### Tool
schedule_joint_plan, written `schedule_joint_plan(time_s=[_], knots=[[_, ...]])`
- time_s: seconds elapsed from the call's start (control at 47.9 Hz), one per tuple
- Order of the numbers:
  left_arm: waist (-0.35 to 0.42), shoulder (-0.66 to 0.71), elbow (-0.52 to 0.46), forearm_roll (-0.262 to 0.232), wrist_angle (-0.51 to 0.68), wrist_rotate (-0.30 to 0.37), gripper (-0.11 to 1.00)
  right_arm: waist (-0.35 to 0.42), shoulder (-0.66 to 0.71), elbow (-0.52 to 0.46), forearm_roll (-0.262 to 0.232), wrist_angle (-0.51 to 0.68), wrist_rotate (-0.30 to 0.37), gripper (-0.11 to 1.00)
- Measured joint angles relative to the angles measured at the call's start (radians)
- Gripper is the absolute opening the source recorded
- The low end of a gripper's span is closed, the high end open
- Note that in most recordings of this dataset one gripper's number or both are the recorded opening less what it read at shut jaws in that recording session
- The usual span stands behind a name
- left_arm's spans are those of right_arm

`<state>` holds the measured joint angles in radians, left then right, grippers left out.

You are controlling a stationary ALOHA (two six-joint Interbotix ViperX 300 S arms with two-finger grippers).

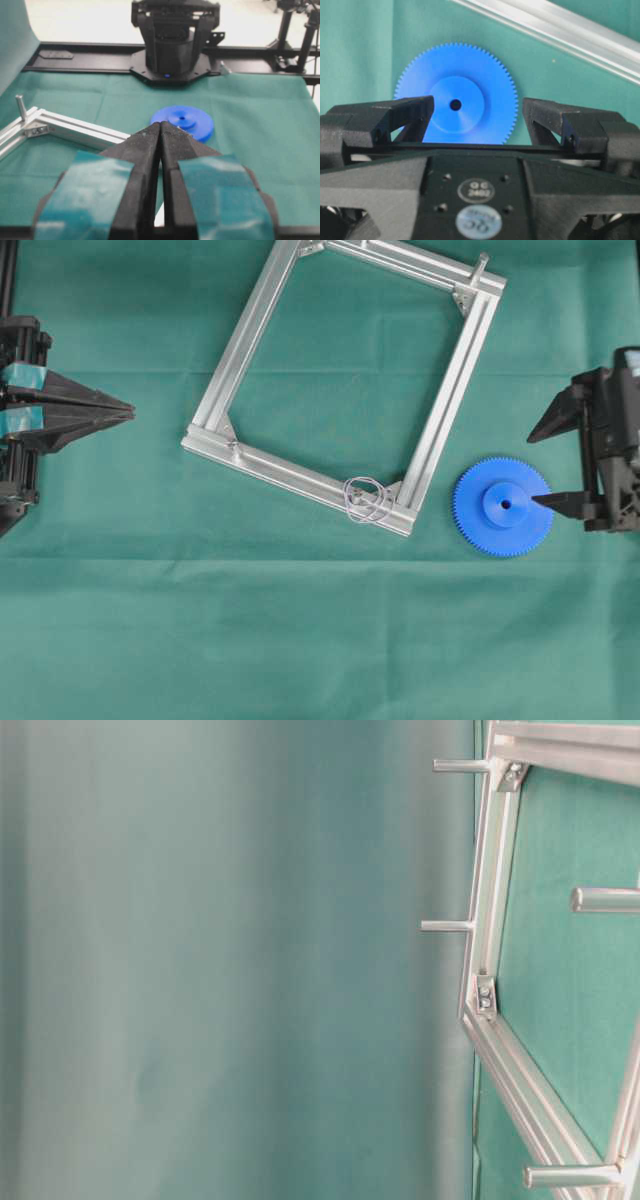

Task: Find the location of the shaft and insert the gear.
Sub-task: 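Lower the right gripper over the blue gear's hub and close on it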

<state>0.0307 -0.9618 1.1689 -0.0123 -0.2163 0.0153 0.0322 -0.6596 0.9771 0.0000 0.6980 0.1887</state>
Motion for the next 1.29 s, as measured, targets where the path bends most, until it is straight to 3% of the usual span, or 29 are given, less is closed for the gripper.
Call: schedule_joint_plan(time_s=[0.688, 1.293], knots=[[0.000, 0.000, 0.000, -0.002, 0.000, 0.000, 0.01, 0.044, 0.132, 0.115, 0.002, -0.209, 0.118, 0.92], [0.000, -0.002, 0.000, -0.002, 0.000, 0.000, 0.01, 0.063, 0.290, 0.117, 0.002, -0.322, 0.144, 0.92]])
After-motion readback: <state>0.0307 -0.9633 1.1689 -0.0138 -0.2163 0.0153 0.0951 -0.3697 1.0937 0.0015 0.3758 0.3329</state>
